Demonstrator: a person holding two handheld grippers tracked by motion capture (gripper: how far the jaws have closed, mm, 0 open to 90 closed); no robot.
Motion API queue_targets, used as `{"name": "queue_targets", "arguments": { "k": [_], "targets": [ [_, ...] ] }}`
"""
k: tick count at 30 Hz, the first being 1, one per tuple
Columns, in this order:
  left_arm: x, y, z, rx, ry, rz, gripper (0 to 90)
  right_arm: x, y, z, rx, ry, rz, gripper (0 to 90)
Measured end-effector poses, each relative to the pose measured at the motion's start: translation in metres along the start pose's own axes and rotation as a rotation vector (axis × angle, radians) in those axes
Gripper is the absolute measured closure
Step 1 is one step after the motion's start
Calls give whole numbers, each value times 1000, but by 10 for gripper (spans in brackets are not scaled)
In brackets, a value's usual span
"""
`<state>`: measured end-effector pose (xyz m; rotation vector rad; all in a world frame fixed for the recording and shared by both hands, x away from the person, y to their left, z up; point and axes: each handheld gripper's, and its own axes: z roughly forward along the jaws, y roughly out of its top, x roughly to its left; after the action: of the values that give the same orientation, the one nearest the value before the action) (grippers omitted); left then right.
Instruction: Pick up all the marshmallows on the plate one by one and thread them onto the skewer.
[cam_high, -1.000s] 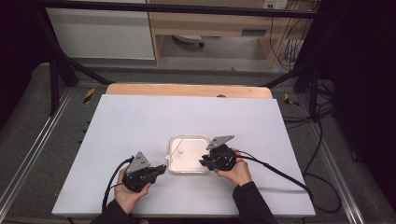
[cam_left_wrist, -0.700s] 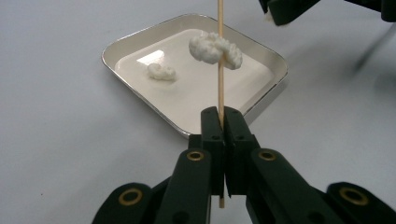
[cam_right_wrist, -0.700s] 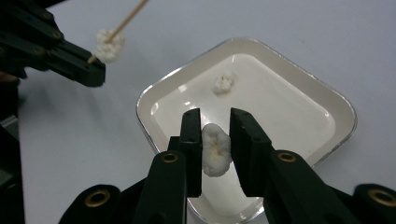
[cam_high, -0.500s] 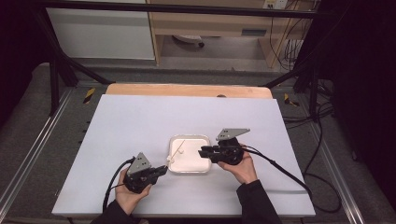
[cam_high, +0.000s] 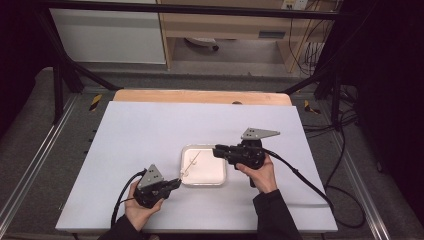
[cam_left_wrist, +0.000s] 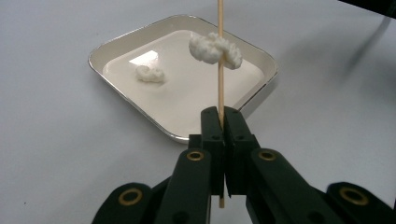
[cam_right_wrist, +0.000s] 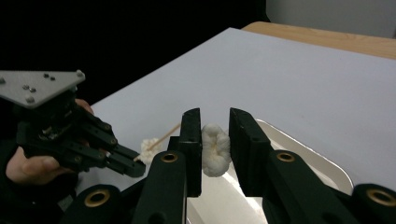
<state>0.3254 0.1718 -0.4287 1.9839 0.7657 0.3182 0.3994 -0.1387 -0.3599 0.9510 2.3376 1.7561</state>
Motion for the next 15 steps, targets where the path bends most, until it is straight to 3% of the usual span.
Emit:
{"name": "queue_targets", "arguments": {
  "k": [9,12,15],
  "targets": [
    [-2,1,-1,-5,1,8,884,-2,8,16,-40,56,51,758],
    [-3,1,-1,5,6,-1,885,-4,9,21,-38,72,72,757],
    [-2,1,0,-4,1,16,884,-4,8,25,-27,83,72,757]
  ]
}}
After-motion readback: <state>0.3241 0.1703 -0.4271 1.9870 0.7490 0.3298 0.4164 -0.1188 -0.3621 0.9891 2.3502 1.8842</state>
